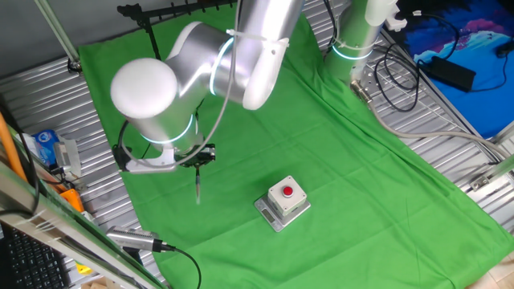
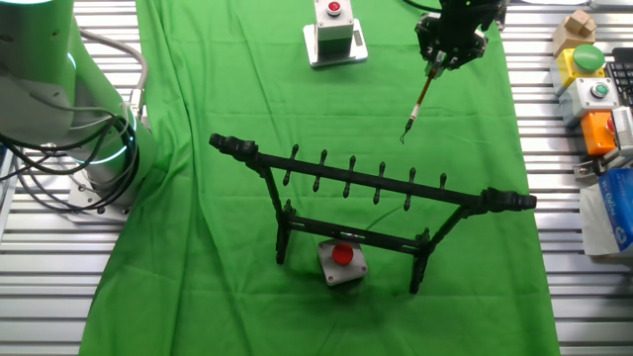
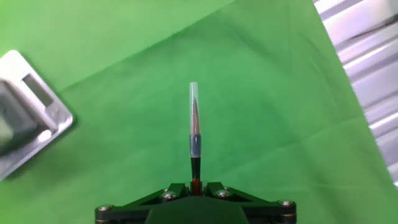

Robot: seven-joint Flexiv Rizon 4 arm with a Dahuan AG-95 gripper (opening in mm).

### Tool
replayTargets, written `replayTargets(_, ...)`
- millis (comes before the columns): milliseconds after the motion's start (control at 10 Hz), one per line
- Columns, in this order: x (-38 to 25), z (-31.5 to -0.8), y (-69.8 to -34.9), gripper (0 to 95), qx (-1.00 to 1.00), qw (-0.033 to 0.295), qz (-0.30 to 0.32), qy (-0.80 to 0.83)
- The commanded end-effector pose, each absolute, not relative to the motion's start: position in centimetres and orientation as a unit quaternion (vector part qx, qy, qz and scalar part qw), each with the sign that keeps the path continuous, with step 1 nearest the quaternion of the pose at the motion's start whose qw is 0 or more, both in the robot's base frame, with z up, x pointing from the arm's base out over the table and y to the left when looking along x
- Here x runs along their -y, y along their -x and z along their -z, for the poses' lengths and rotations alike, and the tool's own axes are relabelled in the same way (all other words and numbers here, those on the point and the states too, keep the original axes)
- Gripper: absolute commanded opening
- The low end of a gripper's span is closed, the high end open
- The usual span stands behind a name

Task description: Place the brush on the pen rack

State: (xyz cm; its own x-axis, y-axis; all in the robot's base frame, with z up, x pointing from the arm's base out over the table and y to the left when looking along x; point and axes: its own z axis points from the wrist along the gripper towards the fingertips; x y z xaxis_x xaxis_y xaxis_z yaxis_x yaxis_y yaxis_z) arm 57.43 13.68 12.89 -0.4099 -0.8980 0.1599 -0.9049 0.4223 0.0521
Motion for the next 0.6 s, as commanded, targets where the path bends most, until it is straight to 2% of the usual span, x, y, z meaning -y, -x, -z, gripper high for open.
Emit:
replayTargets(100,-13.59,-12.92,-57.31,0.0,0.835,0.08,-0.021,-0.544)
replayTargets(600,-13.58,-12.91,-57.31,0.0,0.846,0.076,-0.025,-0.527)
